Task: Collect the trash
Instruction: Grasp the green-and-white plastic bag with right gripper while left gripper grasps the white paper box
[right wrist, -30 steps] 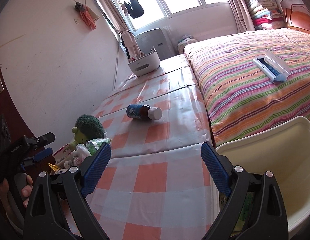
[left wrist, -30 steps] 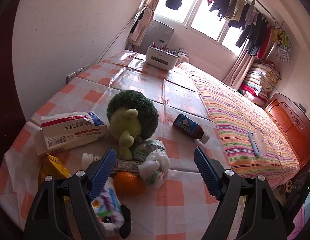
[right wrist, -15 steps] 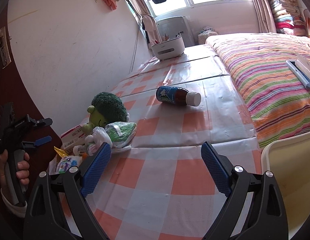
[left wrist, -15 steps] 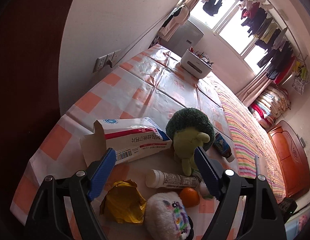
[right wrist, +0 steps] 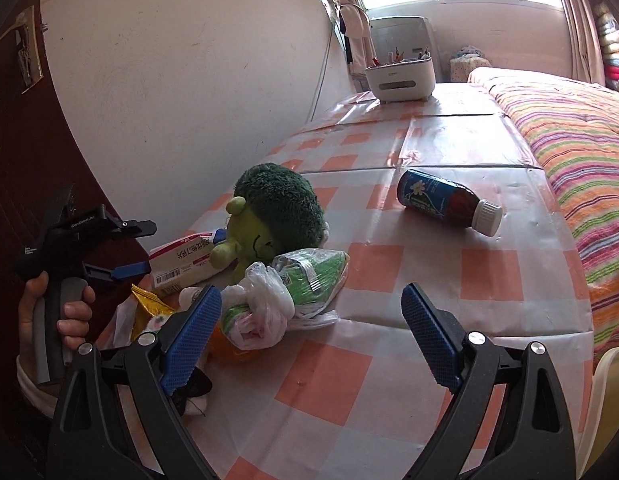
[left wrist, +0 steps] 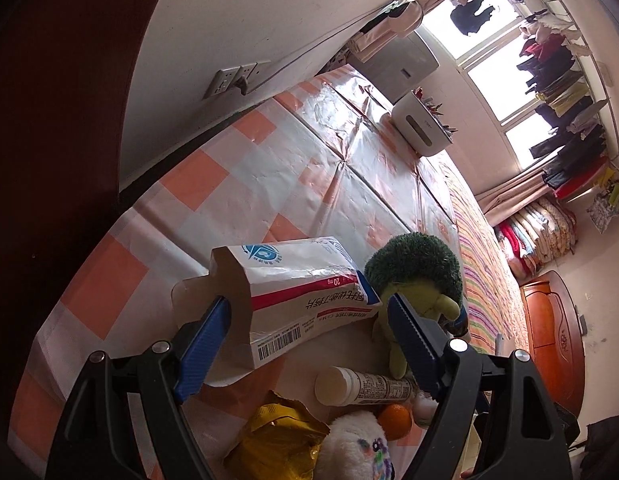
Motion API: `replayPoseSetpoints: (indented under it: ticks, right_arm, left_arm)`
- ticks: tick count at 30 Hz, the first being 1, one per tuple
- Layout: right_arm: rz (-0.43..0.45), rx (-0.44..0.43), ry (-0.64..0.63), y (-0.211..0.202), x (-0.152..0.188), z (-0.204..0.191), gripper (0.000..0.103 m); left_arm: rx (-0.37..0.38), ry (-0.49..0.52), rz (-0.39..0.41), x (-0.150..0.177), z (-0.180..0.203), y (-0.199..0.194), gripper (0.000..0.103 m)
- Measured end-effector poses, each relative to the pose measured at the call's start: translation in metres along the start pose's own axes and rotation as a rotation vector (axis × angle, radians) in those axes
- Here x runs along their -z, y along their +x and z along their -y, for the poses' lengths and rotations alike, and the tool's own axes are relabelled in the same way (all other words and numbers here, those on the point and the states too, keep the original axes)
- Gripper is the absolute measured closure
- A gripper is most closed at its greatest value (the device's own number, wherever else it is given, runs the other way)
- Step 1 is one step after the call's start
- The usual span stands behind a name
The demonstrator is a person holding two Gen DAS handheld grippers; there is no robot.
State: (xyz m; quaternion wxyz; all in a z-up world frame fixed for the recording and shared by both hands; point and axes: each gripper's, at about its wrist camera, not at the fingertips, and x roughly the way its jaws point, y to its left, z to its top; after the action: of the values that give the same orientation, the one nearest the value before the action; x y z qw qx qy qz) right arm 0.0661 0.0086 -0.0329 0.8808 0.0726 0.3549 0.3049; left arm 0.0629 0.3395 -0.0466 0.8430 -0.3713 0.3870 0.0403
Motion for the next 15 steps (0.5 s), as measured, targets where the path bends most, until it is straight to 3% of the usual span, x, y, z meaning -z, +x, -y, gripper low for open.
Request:
replayPoseSetpoints:
  ticks: [10, 15]
  right_arm:
    - [-0.133, -0.003, 0.039, 0.062, -0.014, -0.008, 0.013]
    - [-0.186, -0.068, 0.092, 0.078, -0.013, -0.002, 0.015]
  left_arm:
    - [-0.026, -0.014, -0.076, -0.003, 0.0, 0.036, 0.025]
    - [-0.065, 0.025, -0.071, 0.0, 0.009, 0.044, 0.026]
